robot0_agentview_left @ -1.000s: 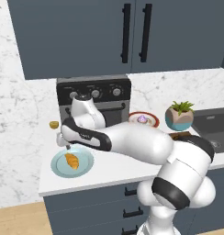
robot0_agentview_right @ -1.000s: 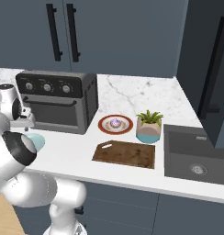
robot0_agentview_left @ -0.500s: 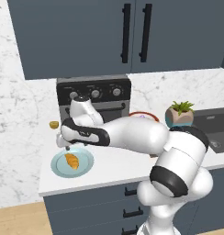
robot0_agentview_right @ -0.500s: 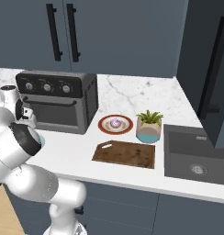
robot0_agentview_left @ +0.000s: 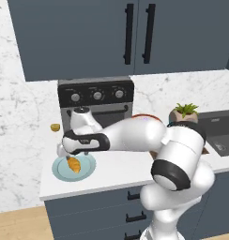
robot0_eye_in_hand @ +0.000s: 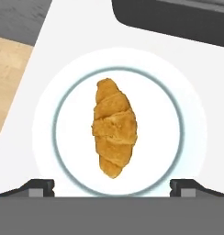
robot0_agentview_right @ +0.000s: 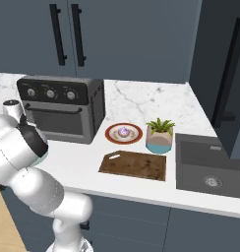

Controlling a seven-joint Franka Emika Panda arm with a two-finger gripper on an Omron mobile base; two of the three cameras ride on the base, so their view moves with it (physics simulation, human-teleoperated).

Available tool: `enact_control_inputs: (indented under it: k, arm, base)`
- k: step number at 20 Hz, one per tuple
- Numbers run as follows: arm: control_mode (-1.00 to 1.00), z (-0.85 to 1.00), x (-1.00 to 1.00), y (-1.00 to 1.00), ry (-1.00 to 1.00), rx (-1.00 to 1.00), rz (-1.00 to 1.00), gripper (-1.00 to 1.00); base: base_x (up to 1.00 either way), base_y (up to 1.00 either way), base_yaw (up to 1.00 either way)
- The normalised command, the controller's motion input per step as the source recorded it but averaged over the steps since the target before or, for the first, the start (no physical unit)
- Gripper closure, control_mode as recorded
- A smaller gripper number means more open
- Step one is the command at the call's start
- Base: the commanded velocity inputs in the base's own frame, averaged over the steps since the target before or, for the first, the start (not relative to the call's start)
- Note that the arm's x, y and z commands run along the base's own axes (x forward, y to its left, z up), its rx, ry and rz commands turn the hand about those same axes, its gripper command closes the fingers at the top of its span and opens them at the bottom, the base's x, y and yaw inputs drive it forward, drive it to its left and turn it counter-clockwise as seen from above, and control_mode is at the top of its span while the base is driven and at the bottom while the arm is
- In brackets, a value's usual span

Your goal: From the different types of pastries on the counter, select a croissant and place it on the cutting board. Then retrieve a jar of jam from the cabinet and place it alongside the croissant on the cutting board.

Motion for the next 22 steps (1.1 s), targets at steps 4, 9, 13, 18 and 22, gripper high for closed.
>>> enact_control_inputs:
  k: [4,9,13,18,22]
  arm:
    - [-1.0,-0.33,0.22,0.0,0.0,0.0,0.0,-1.0]
    - [-1.0,-0.31,0.03,0.1,0.0,0.0,0.0,-1.0]
    - [-1.0,-0.32,0.0,0.12,0.0,0.0,0.0,-1.0]
    - [-1.0,-0.35,0.0,0.05,0.0,0.0,0.0,-1.0]
    - [-1.0,-0.33,0.0,0.04,0.0,0.0,0.0,-1.0]
  base:
    - [0.0,0.0,0.0]
    - [0.0,0.0,0.0]
    - [0.0,0.0,0.0]
    - [0.0,0.0,0.0]
    - [0.0,0.0,0.0]
